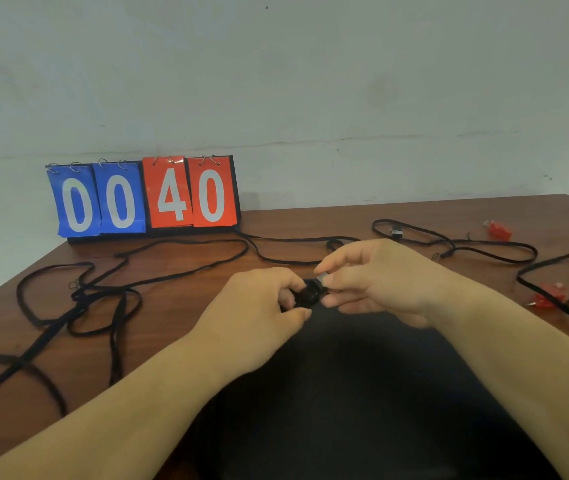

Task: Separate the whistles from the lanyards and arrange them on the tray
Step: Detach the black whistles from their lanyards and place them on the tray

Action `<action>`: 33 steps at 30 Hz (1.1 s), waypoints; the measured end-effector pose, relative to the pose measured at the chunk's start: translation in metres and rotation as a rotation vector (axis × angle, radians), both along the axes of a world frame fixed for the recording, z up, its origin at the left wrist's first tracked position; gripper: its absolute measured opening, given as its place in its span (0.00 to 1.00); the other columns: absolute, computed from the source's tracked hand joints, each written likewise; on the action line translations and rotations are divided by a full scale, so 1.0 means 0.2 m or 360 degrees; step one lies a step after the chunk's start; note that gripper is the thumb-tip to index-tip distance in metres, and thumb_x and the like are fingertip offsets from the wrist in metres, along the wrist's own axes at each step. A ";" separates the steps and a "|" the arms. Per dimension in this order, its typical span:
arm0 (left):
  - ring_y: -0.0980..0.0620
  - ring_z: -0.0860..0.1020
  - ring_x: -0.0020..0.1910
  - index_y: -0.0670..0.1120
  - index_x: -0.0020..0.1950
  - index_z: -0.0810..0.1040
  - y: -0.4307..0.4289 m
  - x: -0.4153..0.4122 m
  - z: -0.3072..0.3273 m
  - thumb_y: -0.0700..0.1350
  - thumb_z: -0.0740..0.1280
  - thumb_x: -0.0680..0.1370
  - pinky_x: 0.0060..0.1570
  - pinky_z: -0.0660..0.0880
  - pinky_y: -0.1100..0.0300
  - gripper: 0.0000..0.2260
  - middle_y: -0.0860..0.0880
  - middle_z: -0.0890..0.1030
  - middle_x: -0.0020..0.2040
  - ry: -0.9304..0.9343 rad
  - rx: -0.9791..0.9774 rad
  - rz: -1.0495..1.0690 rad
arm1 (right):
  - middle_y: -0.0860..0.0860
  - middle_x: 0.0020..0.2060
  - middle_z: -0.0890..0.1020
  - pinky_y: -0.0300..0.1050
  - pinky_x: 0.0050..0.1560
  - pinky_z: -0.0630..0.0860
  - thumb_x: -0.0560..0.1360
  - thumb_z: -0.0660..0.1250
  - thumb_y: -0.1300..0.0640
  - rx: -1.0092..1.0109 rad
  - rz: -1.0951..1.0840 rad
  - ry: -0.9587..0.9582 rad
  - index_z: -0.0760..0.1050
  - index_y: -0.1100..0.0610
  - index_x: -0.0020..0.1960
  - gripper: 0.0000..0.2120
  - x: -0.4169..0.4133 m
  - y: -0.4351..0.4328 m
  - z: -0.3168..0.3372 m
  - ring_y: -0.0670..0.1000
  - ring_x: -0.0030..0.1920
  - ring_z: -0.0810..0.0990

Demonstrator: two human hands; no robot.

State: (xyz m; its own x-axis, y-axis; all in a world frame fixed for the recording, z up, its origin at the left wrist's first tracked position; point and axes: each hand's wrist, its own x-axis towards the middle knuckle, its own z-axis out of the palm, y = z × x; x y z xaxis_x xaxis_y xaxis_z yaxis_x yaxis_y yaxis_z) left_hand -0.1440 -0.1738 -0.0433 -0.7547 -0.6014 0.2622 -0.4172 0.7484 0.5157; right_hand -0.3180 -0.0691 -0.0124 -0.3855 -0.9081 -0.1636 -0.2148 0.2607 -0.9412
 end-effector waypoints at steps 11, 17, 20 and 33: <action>0.58 0.76 0.43 0.57 0.54 0.83 0.00 -0.02 0.01 0.57 0.73 0.76 0.48 0.78 0.55 0.08 0.57 0.76 0.43 -0.0344 -0.0270 -0.0161 | 0.46 0.37 0.88 0.38 0.47 0.80 0.72 0.78 0.57 0.0359 0.0438 0.1021 0.83 0.49 0.50 0.09 -0.08 0.00 -0.02 0.43 0.39 0.87; 0.56 0.72 0.48 0.57 0.58 0.83 -0.02 -0.05 -0.02 0.59 0.71 0.77 0.51 0.75 0.56 0.13 0.56 0.72 0.46 -0.0365 -0.0434 -0.0136 | 0.44 0.41 0.87 0.38 0.51 0.79 0.73 0.77 0.55 0.0317 0.0355 0.1135 0.83 0.47 0.54 0.11 -0.09 -0.02 -0.05 0.43 0.43 0.86; 0.54 0.70 0.55 0.58 0.61 0.79 -0.03 -0.06 -0.02 0.61 0.72 0.75 0.58 0.73 0.55 0.16 0.56 0.70 0.50 -0.0318 -0.0479 -0.0061 | 0.43 0.41 0.86 0.38 0.51 0.78 0.73 0.78 0.54 0.0250 0.0294 0.1196 0.82 0.46 0.55 0.12 -0.08 -0.04 -0.06 0.42 0.43 0.84; 0.48 0.66 0.76 0.56 0.81 0.60 -0.12 -0.12 -0.08 0.66 0.67 0.77 0.73 0.68 0.46 0.36 0.53 0.67 0.78 -0.0448 -0.0225 0.0164 | 0.47 0.70 0.73 0.51 0.68 0.71 0.73 0.75 0.42 0.0184 0.0136 0.1529 0.73 0.42 0.72 0.29 -0.10 -0.13 -0.15 0.53 0.70 0.71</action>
State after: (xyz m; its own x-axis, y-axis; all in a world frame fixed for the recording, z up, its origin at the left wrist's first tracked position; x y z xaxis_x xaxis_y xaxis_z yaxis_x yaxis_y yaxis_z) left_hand -0.1685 -0.1985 -0.0584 -0.7464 -0.6510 0.1382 -0.6058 0.7506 0.2638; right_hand -0.3390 -0.0941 -0.0415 -0.3349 -0.9373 0.0965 -0.9010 0.2886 -0.3239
